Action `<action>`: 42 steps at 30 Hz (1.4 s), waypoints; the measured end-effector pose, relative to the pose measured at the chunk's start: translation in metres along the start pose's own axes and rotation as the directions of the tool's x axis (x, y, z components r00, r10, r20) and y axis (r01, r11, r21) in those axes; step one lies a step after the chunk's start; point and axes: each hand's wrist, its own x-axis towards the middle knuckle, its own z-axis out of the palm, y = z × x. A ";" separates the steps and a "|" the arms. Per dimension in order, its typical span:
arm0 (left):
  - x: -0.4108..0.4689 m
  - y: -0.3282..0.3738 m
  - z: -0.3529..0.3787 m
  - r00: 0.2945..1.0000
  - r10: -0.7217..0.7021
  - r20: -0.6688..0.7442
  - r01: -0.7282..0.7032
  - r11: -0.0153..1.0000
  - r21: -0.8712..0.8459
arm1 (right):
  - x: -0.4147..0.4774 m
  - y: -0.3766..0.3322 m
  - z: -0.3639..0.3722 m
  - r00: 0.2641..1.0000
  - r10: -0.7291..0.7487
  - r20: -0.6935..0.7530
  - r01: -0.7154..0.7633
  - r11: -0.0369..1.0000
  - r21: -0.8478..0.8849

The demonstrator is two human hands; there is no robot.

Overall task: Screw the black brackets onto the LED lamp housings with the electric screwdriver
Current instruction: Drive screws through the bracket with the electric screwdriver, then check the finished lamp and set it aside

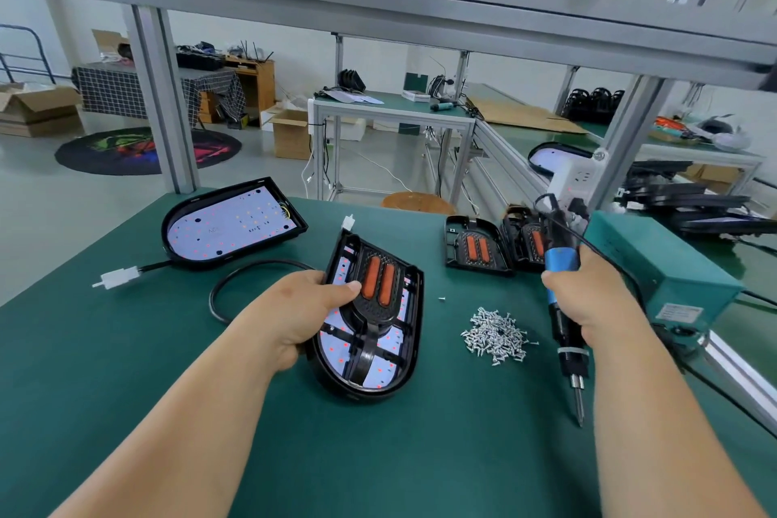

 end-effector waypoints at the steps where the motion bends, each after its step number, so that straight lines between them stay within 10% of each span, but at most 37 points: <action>1: 0.000 0.000 0.000 1.000 0.002 0.005 -0.002 1.000 0.000 | 0.000 0.003 0.002 1.000 -0.005 -0.006 0.004 0.999 -0.037; 15: 0.000 -0.001 -0.001 0.999 0.046 0.020 -0.047 0.999 0.012 | -0.008 -0.022 -0.031 0.990 -0.050 0.134 0.119 0.807 -0.579; 22: 0.000 -0.001 0.002 0.987 0.159 0.020 -0.151 0.965 -0.214 | -0.063 -0.071 0.026 0.835 -0.154 0.529 0.174 0.985 0.012; 26: 0.000 0.001 0.004 0.978 0.207 0.018 -0.194 0.939 -0.282 | -0.082 -0.069 0.081 0.850 -0.197 0.488 0.026 0.942 0.335; 29: 0.005 0.004 -0.016 0.938 0.277 -0.209 -0.247 0.956 0.157 | -0.082 -0.066 0.093 0.905 -0.146 0.399 -0.035 0.910 0.413; 32: 0.012 -0.004 -0.056 0.780 0.359 -0.513 0.071 0.764 0.642 | -0.081 -0.060 0.094 0.928 -0.136 0.347 0.008 0.938 0.346; 35: 0.017 -0.016 -0.069 0.815 0.137 -0.563 0.381 0.605 0.699 | -0.080 -0.057 0.097 0.932 -0.107 0.346 -0.024 0.935 0.353; 40: 0.021 -0.015 -0.063 0.845 0.206 -0.493 0.275 0.624 0.731 | -0.079 -0.057 0.100 0.935 0.009 0.355 -0.196 0.847 0.495; 42: 0.022 -0.012 -0.059 0.833 0.186 -0.521 0.197 0.780 0.593 | -0.081 -0.057 0.103 0.915 0.038 0.402 -0.279 0.778 0.563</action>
